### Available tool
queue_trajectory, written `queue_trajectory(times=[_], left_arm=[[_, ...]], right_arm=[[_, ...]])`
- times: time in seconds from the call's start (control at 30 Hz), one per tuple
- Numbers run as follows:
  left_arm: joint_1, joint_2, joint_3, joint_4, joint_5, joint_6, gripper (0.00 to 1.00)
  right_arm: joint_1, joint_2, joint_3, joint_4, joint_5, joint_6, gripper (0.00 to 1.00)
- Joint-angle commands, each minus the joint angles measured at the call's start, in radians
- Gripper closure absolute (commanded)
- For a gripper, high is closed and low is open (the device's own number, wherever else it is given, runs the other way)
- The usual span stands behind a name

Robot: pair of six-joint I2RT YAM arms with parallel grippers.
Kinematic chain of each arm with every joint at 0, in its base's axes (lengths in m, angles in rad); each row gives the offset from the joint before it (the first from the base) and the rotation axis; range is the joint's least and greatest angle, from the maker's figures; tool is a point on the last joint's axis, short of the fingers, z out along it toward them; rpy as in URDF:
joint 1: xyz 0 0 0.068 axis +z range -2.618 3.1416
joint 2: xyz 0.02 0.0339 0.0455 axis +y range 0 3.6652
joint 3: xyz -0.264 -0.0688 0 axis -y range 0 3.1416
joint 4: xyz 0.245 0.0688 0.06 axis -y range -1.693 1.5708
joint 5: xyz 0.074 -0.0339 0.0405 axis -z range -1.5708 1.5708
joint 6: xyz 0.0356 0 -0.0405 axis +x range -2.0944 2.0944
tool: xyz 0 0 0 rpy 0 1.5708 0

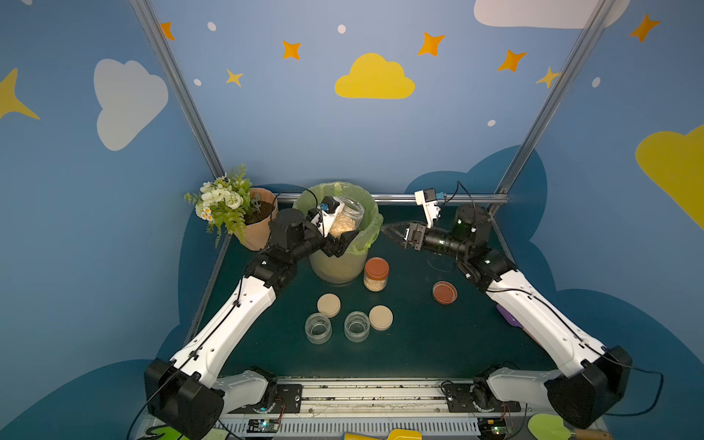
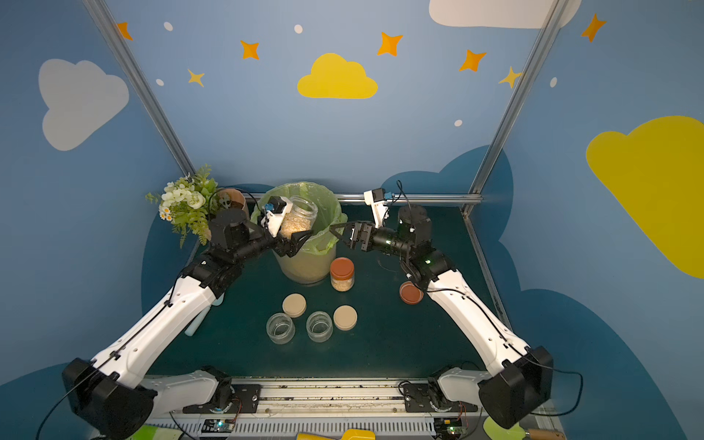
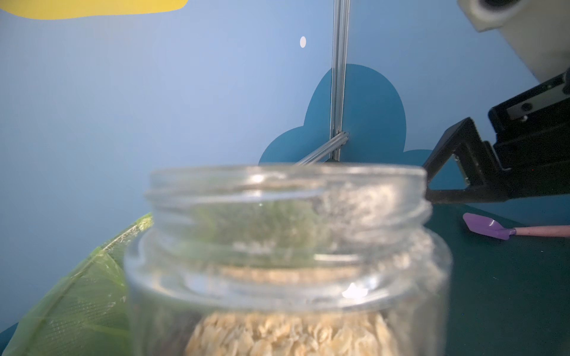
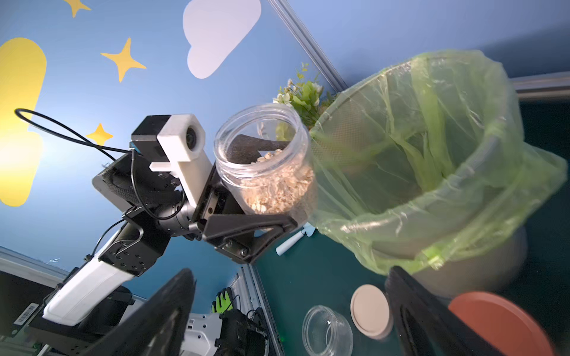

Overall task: Empty expired oatmeal from jars
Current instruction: Pour the expired oatmeal into the trash bin.

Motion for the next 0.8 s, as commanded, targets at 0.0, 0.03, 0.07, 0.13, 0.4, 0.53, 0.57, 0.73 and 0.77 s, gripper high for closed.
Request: queue_trajectory(times=[0.0, 0.03, 0.07, 0.13, 0.4, 0.53, 0.57, 0.73, 0.77], left_arm=[[0.018, 0.008, 0.072, 0.109, 0.087, -0.014, 0.97], [0.023, 0.020, 0.081, 0.116, 0.100, -0.018, 0.97], [0.028, 0.030, 0.087, 0.125, 0.108, -0.024, 0.97], [0.032, 0.046, 0.096, 0.135, 0.123, -0.030, 0.97], [0.055, 0.089, 0.101, 0.190, 0.157, -0.049, 0.96], [0.067, 0.096, 0.099, 0.209, 0.175, -0.051, 0.96], [0.071, 0.096, 0.099, 0.216, 0.179, -0.054, 0.96], [0.088, 0.105, 0.099, 0.222, 0.202, -0.055, 0.97], [0.090, 0.107, 0.099, 0.223, 0.210, -0.057, 0.97]], right_arm=[[0.035, 0.068, 0.087, 0.067, 0.035, 0.011, 0.03], [0.045, 0.091, 0.113, 0.061, 0.040, 0.005, 0.03], [0.055, 0.112, 0.136, 0.065, 0.047, -0.005, 0.03], [0.070, 0.151, 0.179, 0.050, 0.067, -0.012, 0.03], [0.095, 0.297, 0.341, 0.009, 0.082, -0.020, 0.03], [0.103, 0.364, 0.411, -0.019, 0.090, -0.024, 0.04], [0.104, 0.380, 0.425, -0.019, 0.085, -0.024, 0.04], [0.118, 0.438, 0.487, -0.038, 0.085, -0.036, 0.04], [0.120, 0.446, 0.498, -0.043, 0.088, -0.038, 0.04]])
